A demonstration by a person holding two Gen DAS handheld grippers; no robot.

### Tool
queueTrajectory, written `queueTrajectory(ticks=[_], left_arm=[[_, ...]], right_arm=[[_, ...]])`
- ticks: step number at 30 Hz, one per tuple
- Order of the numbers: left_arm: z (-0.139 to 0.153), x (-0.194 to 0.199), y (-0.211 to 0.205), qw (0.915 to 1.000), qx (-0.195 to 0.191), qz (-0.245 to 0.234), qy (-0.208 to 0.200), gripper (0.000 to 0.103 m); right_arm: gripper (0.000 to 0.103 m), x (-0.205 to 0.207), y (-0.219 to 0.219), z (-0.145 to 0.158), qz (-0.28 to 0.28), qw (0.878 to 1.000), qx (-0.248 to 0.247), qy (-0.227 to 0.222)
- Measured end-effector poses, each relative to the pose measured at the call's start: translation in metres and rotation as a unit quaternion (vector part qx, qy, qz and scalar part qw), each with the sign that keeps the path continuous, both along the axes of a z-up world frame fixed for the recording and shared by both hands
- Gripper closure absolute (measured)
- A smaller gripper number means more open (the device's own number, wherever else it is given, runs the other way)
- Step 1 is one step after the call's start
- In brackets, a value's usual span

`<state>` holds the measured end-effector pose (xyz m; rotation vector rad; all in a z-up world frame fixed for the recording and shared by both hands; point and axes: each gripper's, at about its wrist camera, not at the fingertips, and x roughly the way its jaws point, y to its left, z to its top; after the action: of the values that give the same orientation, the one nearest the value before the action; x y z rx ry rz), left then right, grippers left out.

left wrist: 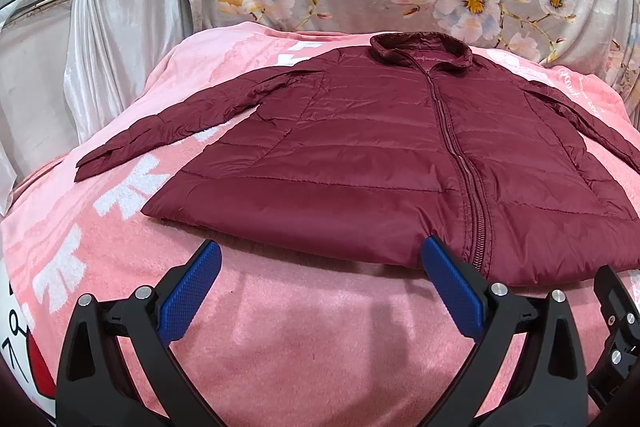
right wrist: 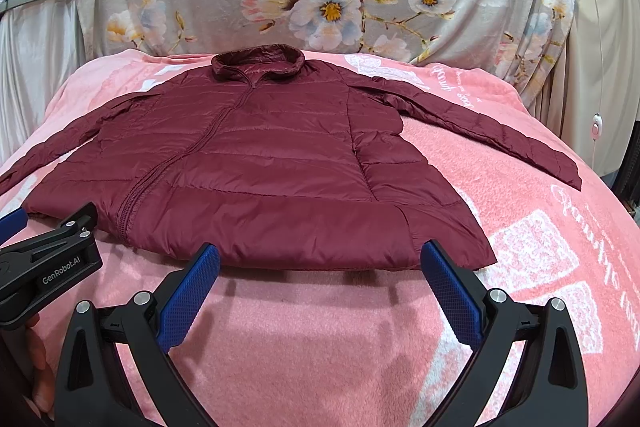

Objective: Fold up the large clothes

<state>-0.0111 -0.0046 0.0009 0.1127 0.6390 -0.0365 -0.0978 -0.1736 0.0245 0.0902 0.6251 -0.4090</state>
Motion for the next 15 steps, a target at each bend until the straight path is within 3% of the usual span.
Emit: queueTrajectory(ticks=[15], left_arm=[[-0.0003, -0.0007, 0.0003, 1.0, -0.002, -0.001, -0.001, 0.005]], right_arm=[[0.005, -0.0001, -0.0002, -0.0006, 0.0, 1.0, -0.001, 0.0]])
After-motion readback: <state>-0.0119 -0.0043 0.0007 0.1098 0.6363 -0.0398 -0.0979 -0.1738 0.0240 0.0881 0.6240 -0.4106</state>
